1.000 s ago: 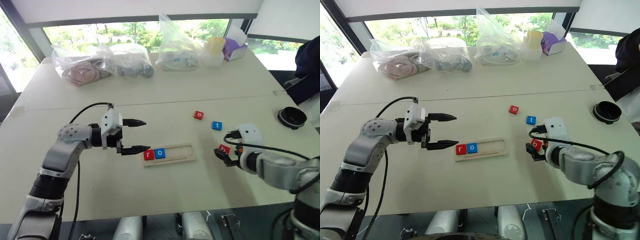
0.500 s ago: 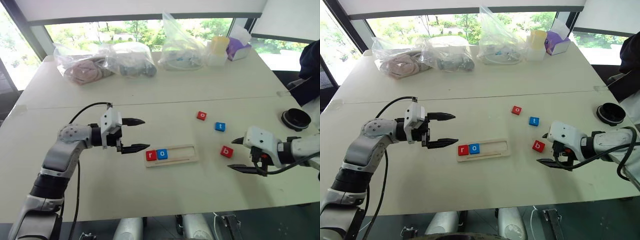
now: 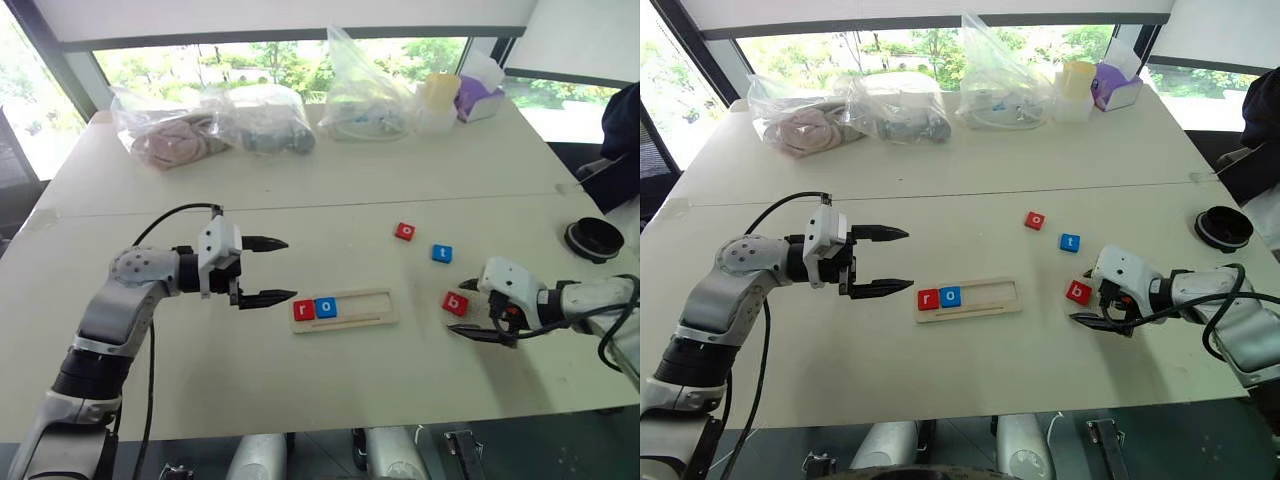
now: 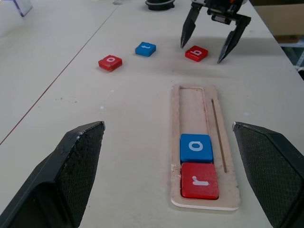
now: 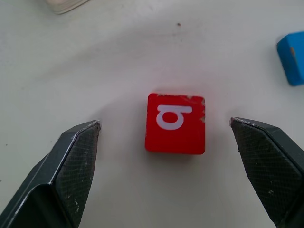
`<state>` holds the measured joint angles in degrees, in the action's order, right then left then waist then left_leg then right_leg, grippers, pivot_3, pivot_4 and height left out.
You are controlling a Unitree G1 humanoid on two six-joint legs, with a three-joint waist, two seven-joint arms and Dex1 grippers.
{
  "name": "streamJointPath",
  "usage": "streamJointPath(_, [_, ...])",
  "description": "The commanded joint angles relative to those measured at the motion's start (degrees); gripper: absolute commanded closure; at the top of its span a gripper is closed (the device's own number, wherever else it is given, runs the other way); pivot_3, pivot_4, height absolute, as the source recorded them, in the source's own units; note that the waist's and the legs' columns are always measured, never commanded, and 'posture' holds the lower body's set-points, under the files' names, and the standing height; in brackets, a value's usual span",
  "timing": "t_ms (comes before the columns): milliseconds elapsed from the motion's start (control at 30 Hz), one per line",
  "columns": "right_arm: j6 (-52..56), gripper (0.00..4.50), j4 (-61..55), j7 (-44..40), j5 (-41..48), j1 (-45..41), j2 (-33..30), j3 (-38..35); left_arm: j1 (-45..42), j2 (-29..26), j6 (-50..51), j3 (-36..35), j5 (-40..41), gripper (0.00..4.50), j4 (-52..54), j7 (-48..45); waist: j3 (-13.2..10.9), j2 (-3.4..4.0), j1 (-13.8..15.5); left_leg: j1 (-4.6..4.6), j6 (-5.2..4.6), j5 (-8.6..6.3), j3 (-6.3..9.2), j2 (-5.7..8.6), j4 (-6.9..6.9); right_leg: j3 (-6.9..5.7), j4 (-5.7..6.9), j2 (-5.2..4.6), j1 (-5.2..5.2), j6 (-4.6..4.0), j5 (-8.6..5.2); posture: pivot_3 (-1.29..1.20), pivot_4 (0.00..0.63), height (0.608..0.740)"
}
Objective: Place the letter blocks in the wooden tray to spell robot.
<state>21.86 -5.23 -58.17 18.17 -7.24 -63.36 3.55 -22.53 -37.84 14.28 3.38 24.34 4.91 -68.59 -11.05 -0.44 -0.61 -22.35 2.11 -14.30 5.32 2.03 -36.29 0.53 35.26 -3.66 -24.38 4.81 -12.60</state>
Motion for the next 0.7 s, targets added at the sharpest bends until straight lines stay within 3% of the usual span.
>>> streamJointPath(33, [1.8, 0.02, -0.5, 0.1, 0.1, 0.2, 1.4, -2.1, 0.0, -0.6, -0.5, -1.3, 0.5, 0.00, 1.5, 0.0, 0.0, 0.00, 0.0, 0.02, 0.00, 0.00, -0.05, 0.00, 0.00, 0.05, 0.00, 0.01, 0.00, 0.02, 0.01, 0.00, 0.150, 0.740])
streamJointPath(133, [5.6, 0.90, -1.1, 0.6, 1.4, -0.8, 3.1, -2.7, -0.1, -0.7, -0.5, -1.4, 0.5, 0.00, 1.4, 0.1, 0.0, -0.02, -0.1, 0.04, 0.00, 0.00, -0.13, 0.00, -0.01, 0.15, 0.00, 0.02, 0.00, 0.08, 0.04, 0.00, 0.150, 0.740])
streamJointPath(300, [9.4, 3.39, -2.8, 1.1, 1.8, -1.7, 4.8, -3.5, -0.2, -0.6, -0.5, -1.5, 0.5, 0.00, 1.4, 0.4, 0.0, -0.02, -0.1, 0.09, 0.00, 0.00, -0.22, -0.01, -0.05, 0.25, 0.07, 0.04, 0.00, 0.10, 0.07, 0.00, 0.150, 0.740])
streamJointPath(500, [9.1, 3.38, -9.1, 0.2, 1.8, -4.5, 4.4, -3.6, -0.1, -0.7, -0.3, -1.6, 0.7, 0.00, 1.6, 0.7, 0.0, -0.01, -0.2, 0.09, 0.00, 0.00, -0.30, 0.00, -0.06, 0.32, 0.11, 0.04, -0.04, 0.23, 0.14, 0.00, 0.150, 0.740])
streamJointPath(700, [6.0, 3.38, -15.5, -6.7, -0.4, -12.9, 3.9, 3.1, -0.1, -0.7, -0.3, -1.4, 0.7, 0.00, 1.6, 0.4, 0.0, -0.02, -0.2, 0.11, 0.00, 0.00, -0.32, -0.02, -0.08, 0.33, 0.17, 0.07, -0.07, 0.26, 0.14, 0.00, 0.150, 0.740])
